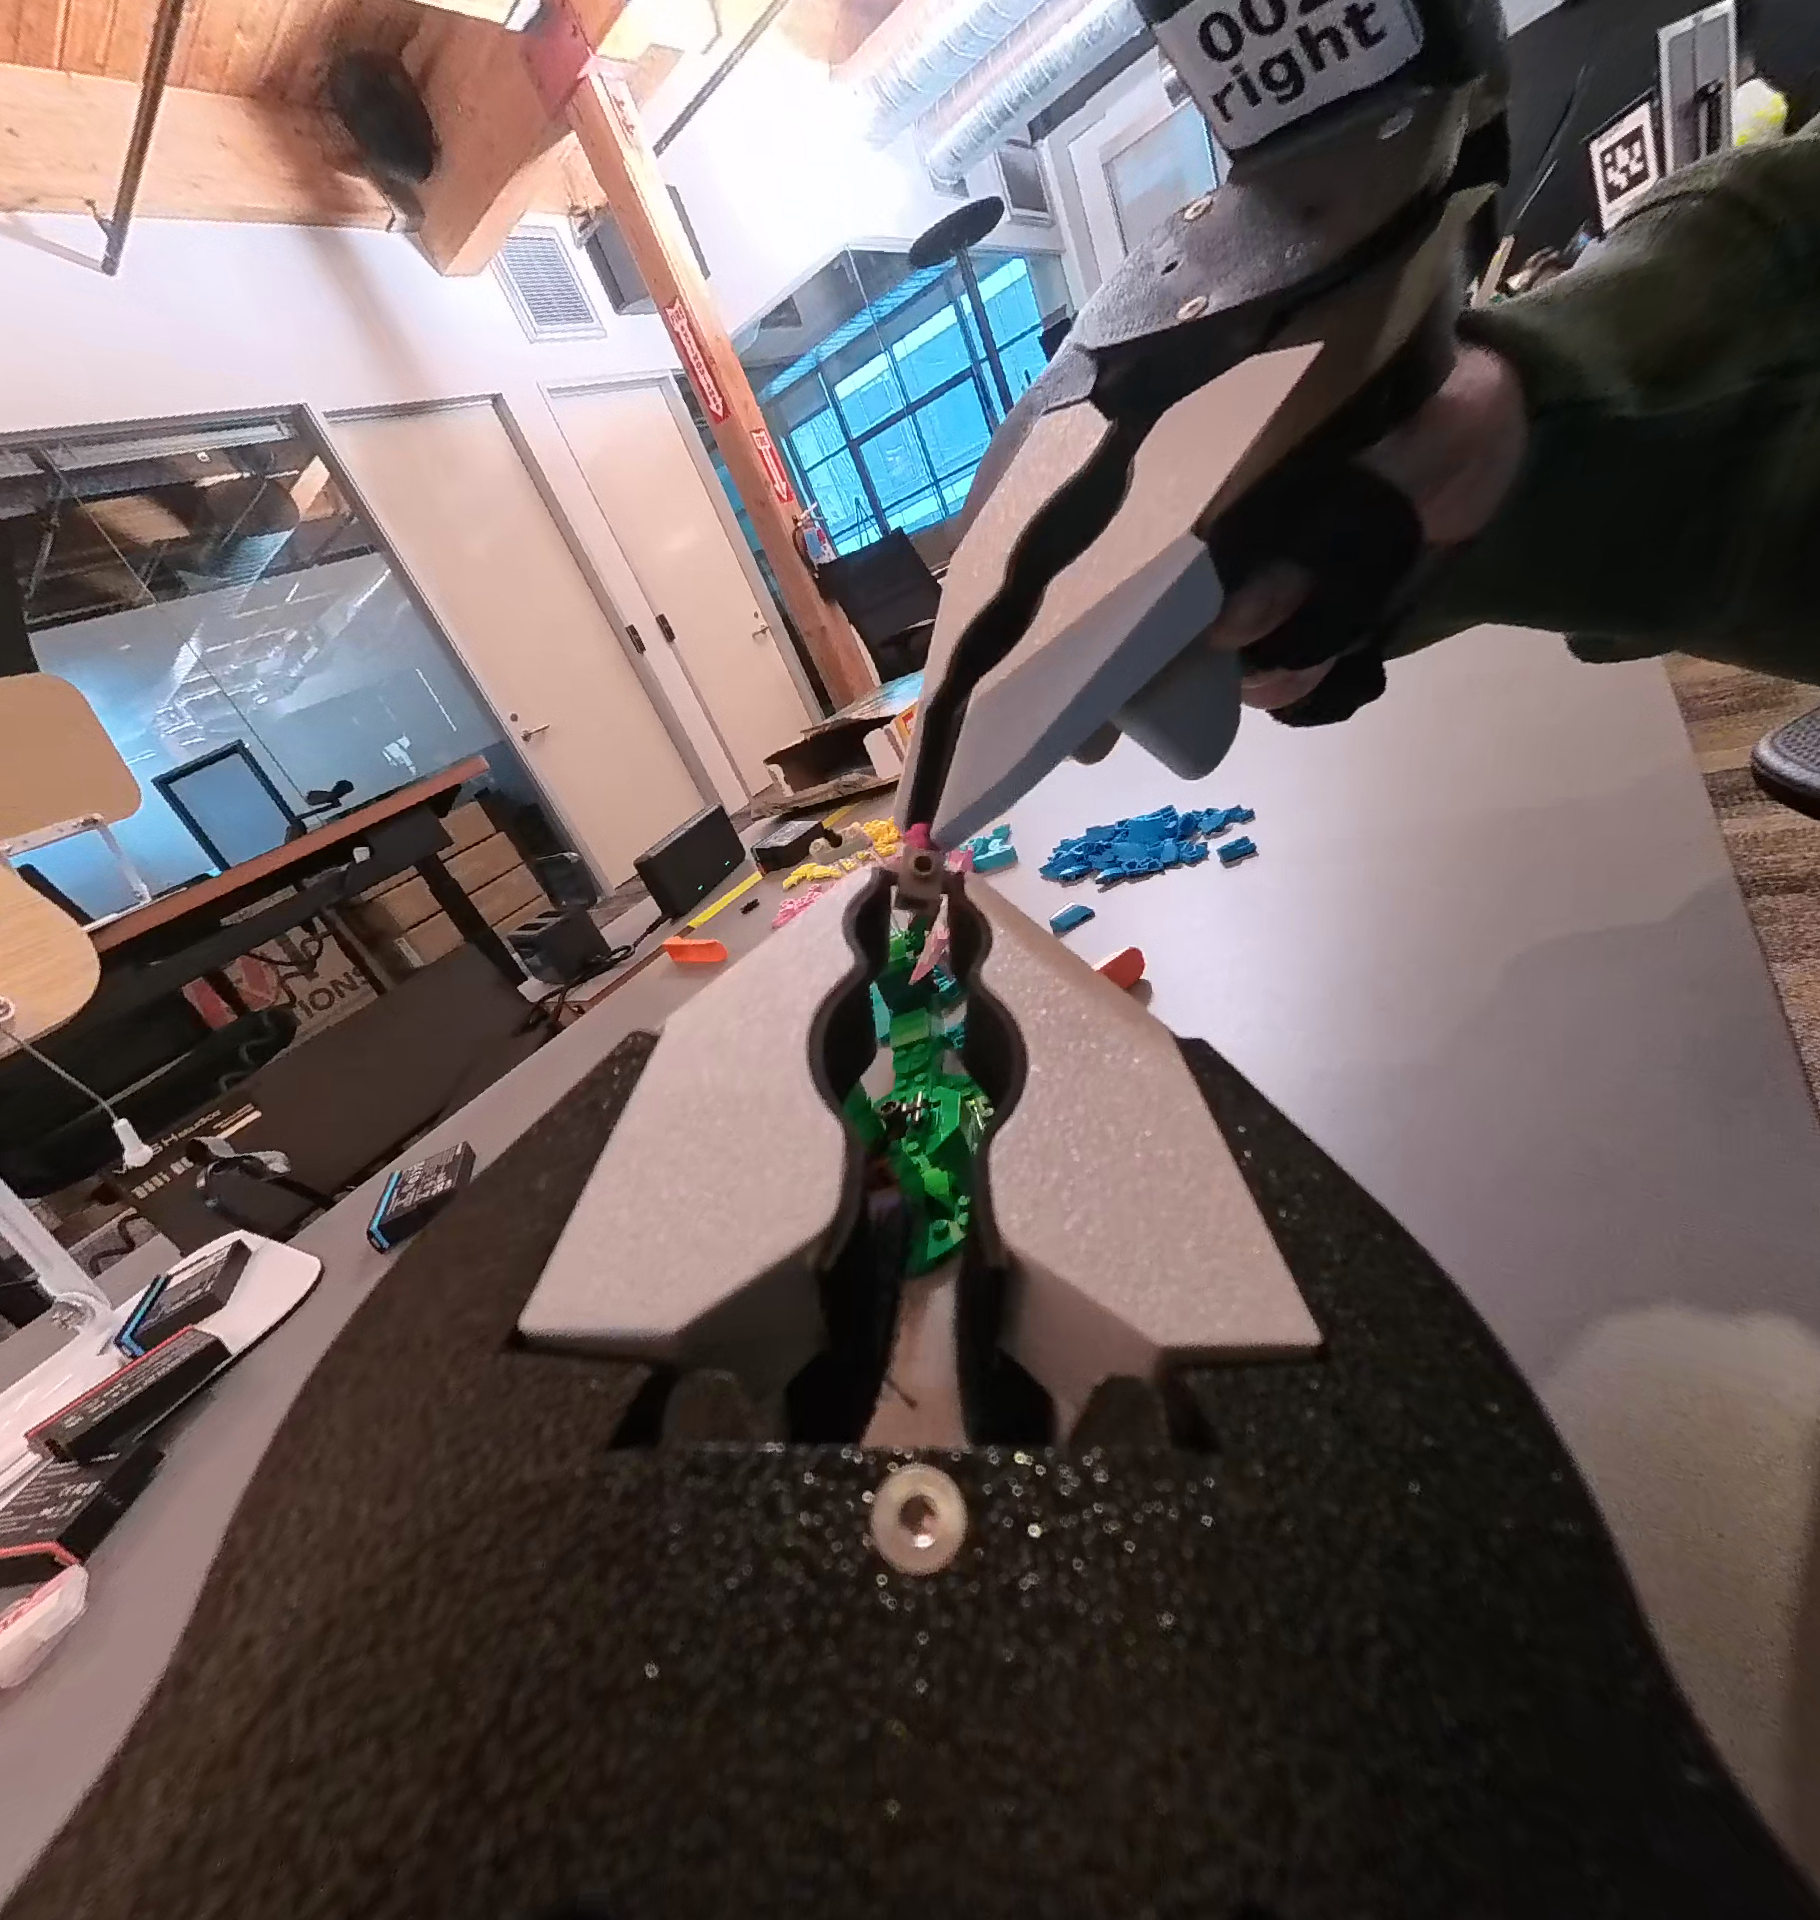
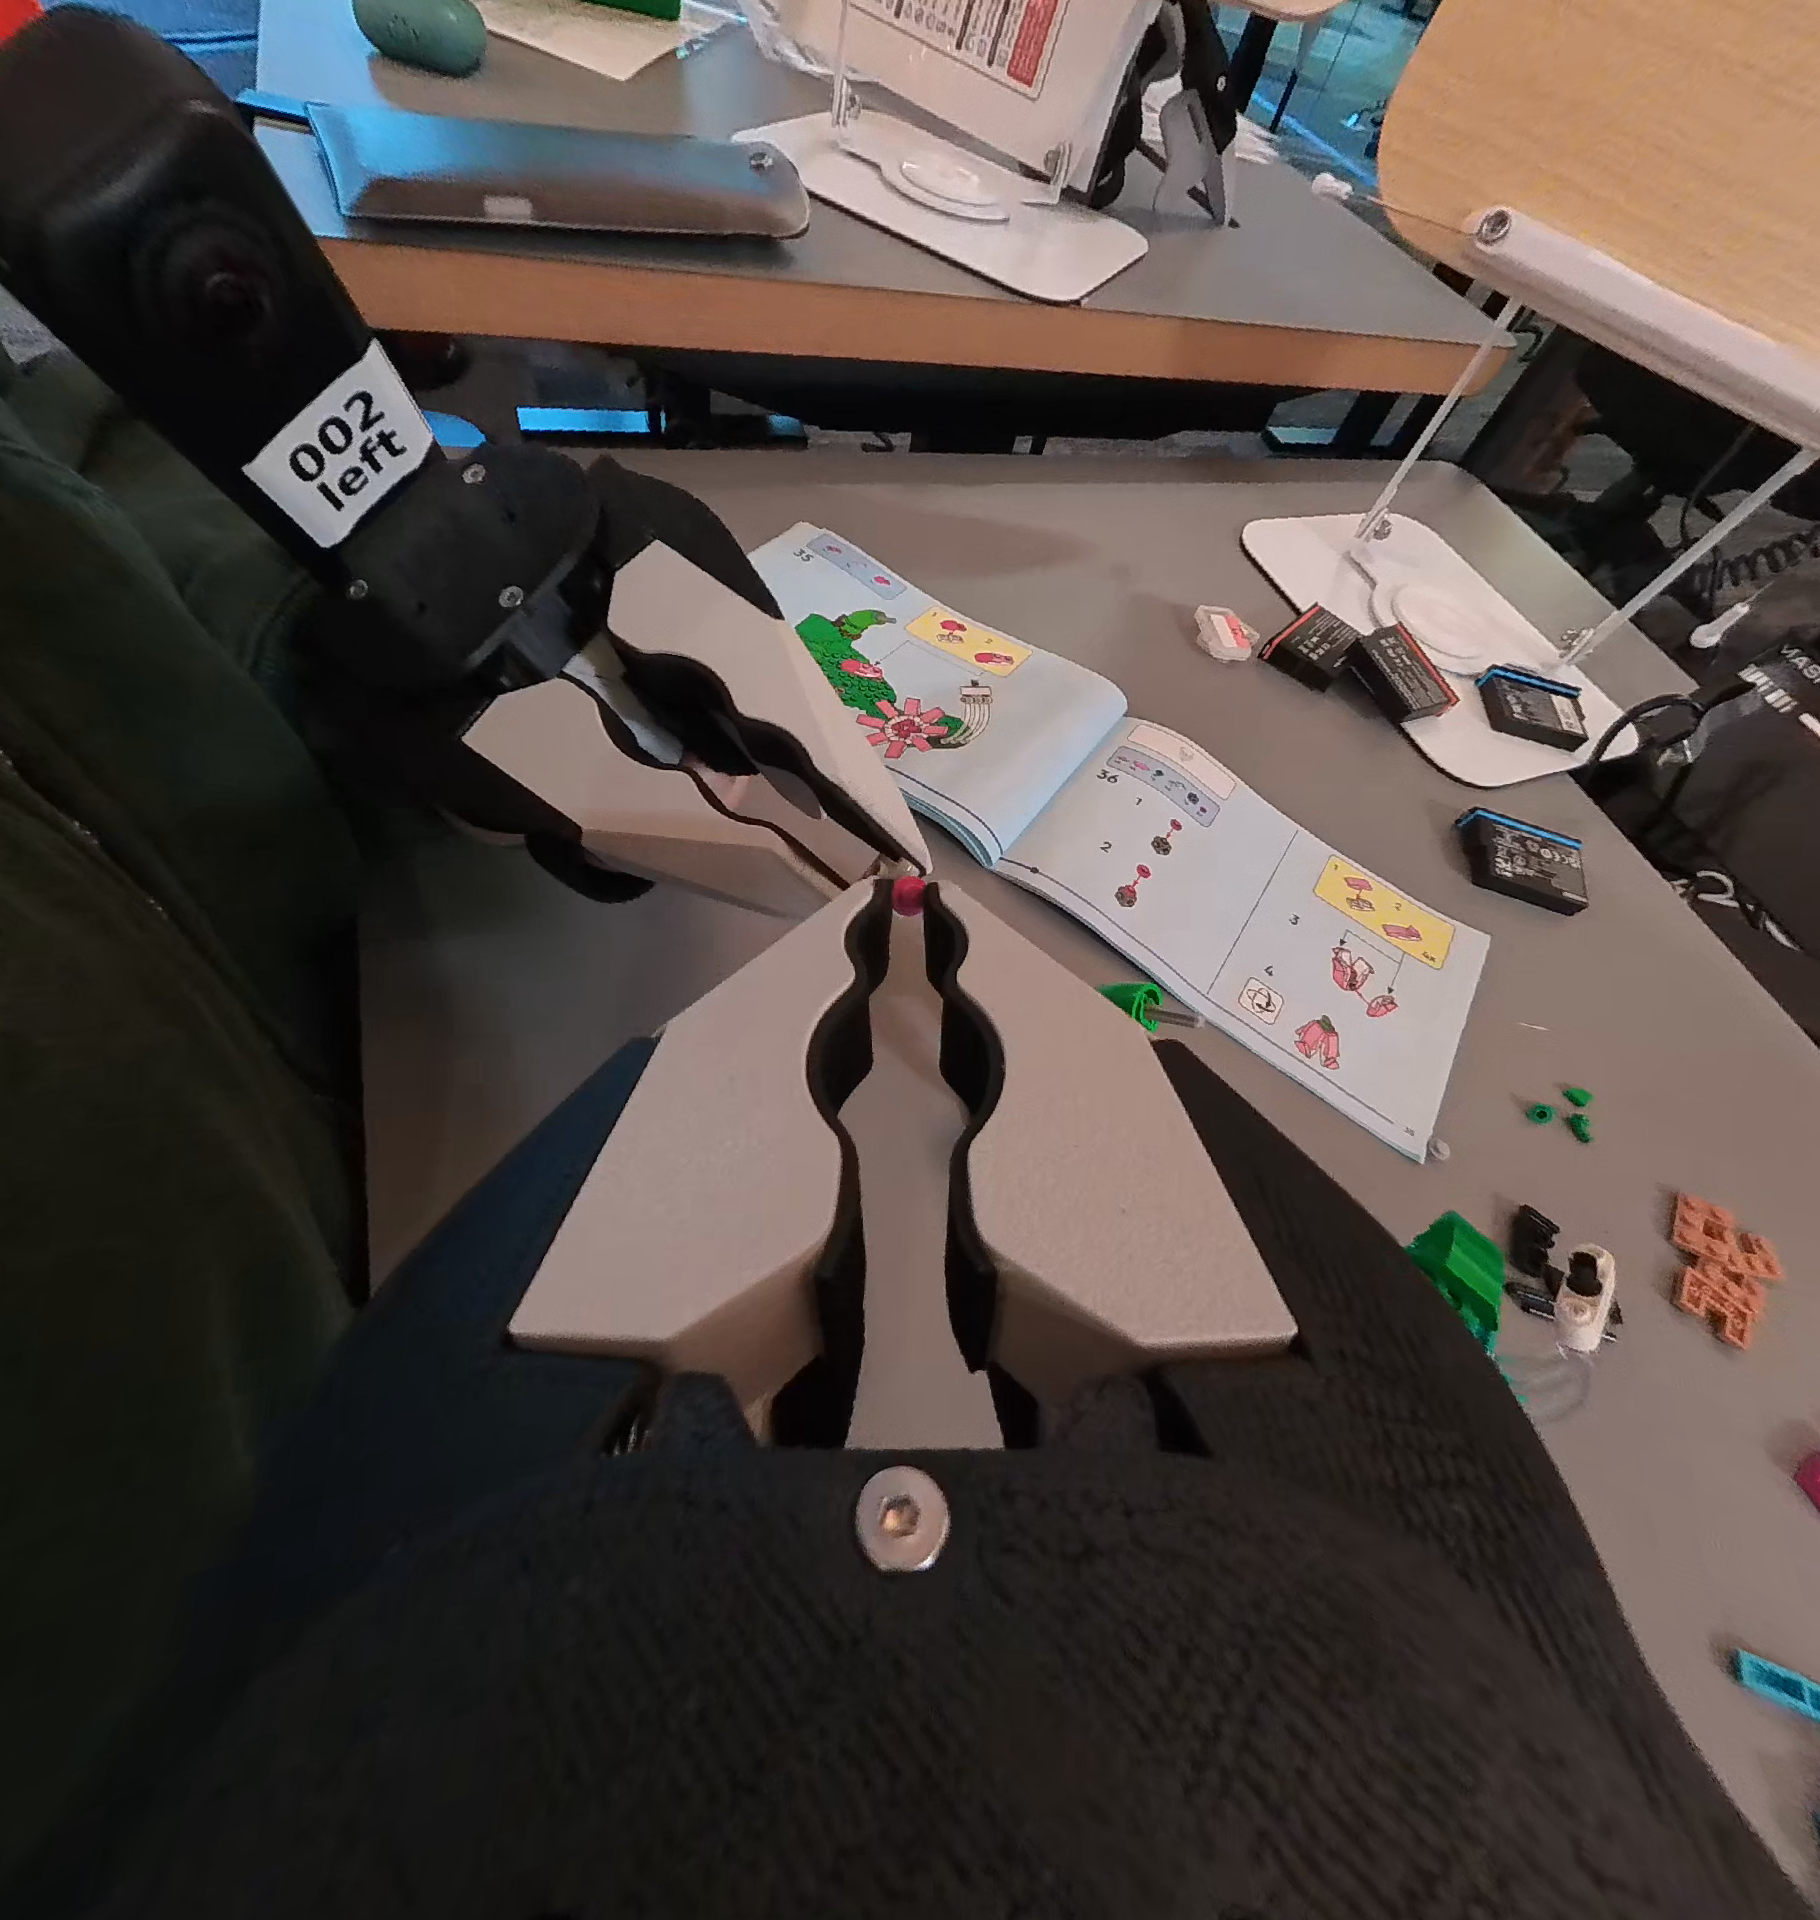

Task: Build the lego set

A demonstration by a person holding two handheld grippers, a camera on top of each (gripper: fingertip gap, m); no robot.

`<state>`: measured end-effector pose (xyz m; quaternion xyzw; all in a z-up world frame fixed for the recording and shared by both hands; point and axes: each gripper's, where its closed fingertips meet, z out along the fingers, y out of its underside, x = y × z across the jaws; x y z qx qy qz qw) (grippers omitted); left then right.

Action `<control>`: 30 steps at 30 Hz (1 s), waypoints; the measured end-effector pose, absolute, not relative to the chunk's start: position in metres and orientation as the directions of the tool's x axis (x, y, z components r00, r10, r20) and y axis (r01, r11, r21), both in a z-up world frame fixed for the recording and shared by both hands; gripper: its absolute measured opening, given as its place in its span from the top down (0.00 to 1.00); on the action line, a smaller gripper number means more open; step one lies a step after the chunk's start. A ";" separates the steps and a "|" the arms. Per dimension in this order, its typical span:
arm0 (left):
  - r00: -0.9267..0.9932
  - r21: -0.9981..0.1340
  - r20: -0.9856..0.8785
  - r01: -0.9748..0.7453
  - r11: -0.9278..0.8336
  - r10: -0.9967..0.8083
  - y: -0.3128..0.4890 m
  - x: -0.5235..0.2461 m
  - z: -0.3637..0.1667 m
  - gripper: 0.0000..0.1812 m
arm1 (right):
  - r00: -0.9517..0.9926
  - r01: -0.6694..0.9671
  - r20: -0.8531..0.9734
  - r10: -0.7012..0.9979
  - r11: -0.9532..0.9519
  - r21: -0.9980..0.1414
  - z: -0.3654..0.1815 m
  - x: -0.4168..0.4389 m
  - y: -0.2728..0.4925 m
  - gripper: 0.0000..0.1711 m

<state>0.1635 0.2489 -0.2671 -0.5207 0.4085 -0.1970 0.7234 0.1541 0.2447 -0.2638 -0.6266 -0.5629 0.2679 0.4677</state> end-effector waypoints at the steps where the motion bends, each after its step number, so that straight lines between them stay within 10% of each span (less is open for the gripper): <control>1: 0.589 -0.914 -0.385 -0.138 0.381 -0.710 0.249 0.163 -0.267 0.96 | 0.222 0.453 0.192 0.956 0.073 -0.888 -0.264 0.154 0.245 0.98; 30: 0.608 -0.916 -0.376 -0.129 0.381 -0.699 0.248 0.159 -0.264 0.96 | 0.276 0.387 0.211 0.938 0.092 -0.918 -0.258 0.148 0.245 0.97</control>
